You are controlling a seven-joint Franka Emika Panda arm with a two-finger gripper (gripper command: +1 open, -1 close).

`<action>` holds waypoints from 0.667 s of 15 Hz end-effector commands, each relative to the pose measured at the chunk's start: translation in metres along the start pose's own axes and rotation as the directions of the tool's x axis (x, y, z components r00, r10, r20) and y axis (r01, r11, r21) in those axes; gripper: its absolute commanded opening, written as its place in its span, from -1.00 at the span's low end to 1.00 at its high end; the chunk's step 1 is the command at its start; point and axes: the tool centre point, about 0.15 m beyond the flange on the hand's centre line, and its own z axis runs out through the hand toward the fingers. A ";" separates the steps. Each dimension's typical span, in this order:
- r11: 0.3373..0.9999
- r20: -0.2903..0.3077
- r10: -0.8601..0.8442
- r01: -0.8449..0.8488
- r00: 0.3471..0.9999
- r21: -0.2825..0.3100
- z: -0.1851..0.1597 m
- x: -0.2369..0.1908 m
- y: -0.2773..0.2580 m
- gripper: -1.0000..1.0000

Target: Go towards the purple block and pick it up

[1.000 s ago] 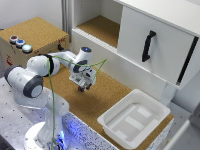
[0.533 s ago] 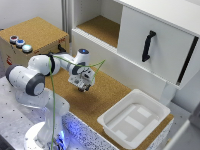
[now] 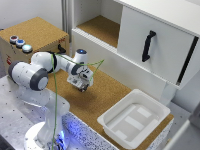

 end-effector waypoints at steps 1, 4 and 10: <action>0.998 -0.036 0.054 -0.055 0.998 -0.040 -0.011 -0.005 -0.006 -1.00; 0.995 -0.097 0.036 -0.044 0.995 -0.088 -0.056 -0.002 -0.013 -1.00; 0.984 -0.145 0.007 -0.032 0.989 -0.174 -0.126 0.040 -0.034 -1.00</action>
